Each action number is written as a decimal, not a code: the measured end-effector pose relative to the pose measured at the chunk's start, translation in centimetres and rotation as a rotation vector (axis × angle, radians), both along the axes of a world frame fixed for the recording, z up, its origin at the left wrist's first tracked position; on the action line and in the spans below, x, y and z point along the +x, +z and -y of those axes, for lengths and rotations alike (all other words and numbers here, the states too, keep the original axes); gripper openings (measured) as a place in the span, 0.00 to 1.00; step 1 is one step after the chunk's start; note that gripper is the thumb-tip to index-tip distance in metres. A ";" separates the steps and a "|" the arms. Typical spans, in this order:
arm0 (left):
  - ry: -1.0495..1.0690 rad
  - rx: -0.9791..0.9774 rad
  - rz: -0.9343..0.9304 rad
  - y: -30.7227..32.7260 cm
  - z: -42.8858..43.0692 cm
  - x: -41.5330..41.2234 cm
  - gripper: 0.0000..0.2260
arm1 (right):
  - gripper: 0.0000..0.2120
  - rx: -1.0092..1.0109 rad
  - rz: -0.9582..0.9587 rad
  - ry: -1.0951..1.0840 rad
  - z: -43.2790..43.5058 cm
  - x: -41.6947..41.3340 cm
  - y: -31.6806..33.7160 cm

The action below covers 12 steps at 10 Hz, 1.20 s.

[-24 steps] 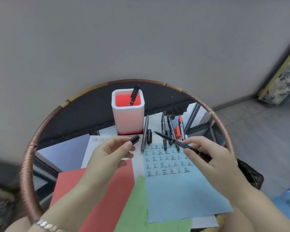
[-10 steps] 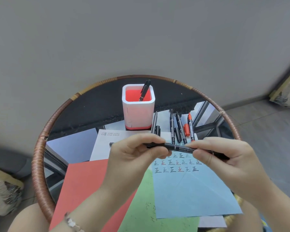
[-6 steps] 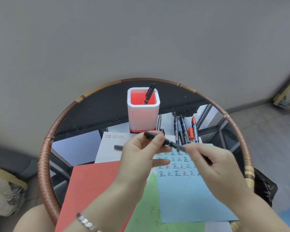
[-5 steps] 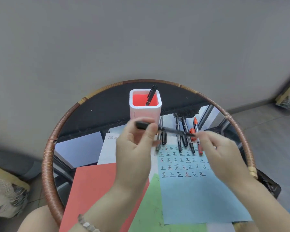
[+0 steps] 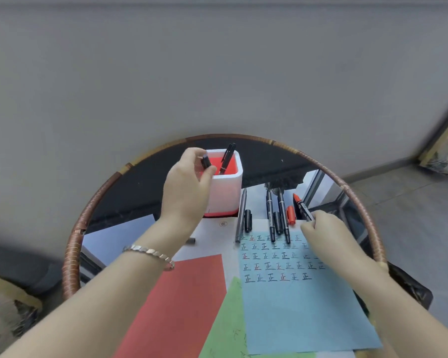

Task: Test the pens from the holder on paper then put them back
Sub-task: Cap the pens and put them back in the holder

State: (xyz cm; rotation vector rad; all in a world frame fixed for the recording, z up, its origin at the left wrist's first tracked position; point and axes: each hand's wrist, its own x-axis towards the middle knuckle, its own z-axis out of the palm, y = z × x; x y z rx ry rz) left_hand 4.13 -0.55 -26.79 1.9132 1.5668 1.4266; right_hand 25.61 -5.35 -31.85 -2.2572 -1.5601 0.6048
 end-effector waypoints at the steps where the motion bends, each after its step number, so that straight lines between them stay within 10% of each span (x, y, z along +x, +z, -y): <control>1: 0.045 0.151 -0.163 -0.9 1.2 1.5 0.21 | 0.11 0.067 -0.063 -0.026 1.6 1.3 0.6; 2: -0.054 0.345 -0.275 -2.4 2.8 3.9 0.17 | 0.12 0.129 -0.091 -0.043 3.0 2.1 1.0; 5: -0.451 -0.289 -0.715 -5.1 0.5 10.7 0.17 | 0.08 0.323 -0.247 -0.093 6.0 4.5 1.0; 8: -0.467 -0.155 -0.687 -5.5 0.2 11.1 0.15 | 0.08 0.327 -0.284 -0.076 6.4 4.5 0.5; 12: -0.235 -0.674 0.802 -2.4 5.9 3.7 0.07 | 0.11 0.449 -0.346 0.207 6.6 0.8 1.6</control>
